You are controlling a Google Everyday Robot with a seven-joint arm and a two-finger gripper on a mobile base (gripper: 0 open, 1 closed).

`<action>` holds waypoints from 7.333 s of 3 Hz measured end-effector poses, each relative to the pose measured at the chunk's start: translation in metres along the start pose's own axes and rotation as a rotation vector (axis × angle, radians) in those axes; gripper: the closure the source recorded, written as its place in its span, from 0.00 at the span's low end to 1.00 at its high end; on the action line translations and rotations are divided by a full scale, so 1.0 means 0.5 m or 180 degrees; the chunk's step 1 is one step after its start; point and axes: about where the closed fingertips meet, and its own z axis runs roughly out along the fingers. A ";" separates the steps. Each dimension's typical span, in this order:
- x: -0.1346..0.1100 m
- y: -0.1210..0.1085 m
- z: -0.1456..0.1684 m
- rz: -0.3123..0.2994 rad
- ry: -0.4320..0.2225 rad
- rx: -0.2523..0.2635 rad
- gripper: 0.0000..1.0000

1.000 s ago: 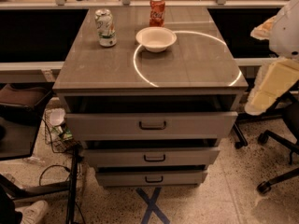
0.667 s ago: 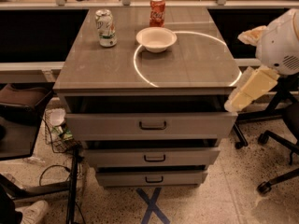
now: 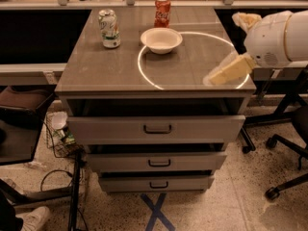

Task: Pick 7up can

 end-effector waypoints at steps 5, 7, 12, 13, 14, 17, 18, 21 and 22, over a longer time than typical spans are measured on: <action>-0.098 -0.108 0.310 0.0323 -0.0701 0.0125 0.00; -0.151 -0.119 0.458 0.0490 -0.1043 -0.0005 0.00; -0.232 -0.147 0.697 0.1133 -0.1299 -0.0208 0.00; -0.236 -0.150 0.748 0.1254 -0.1386 -0.0230 0.00; -0.243 -0.150 0.770 0.1327 -0.1493 -0.0255 0.00; -0.285 -0.141 0.784 0.1346 -0.1699 -0.0284 0.40; -0.289 -0.137 0.788 0.1345 -0.1701 -0.0298 0.64; -0.296 -0.128 0.795 0.1343 -0.1706 -0.0326 1.00; -0.333 -0.166 0.745 0.1238 -0.1696 -0.0244 1.00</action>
Offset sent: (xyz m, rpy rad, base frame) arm 0.0278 0.0087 0.0071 0.1260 -0.0785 -0.0221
